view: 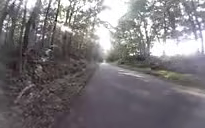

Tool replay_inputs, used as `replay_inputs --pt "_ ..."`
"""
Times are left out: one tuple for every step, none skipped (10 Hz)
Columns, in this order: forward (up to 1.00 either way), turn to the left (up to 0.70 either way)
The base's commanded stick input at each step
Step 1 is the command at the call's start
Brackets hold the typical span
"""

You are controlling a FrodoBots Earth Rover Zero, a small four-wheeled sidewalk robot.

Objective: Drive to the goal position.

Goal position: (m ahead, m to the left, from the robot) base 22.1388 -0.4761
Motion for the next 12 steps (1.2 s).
replay_inputs --pt "0.70 -0.01" --pt "0.70 -0.01" --pt "0.70 -0.01" --pt "0.70 -0.01" --pt "0.70 -0.01" --pt "0.70 -0.01" --pt "0.70 -0.01" --pt "0.70 -0.01" --pt "0.70 -0.01" --pt "0.70 -0.01" --pt "0.70 0.00" --pt "0.70 0.00"
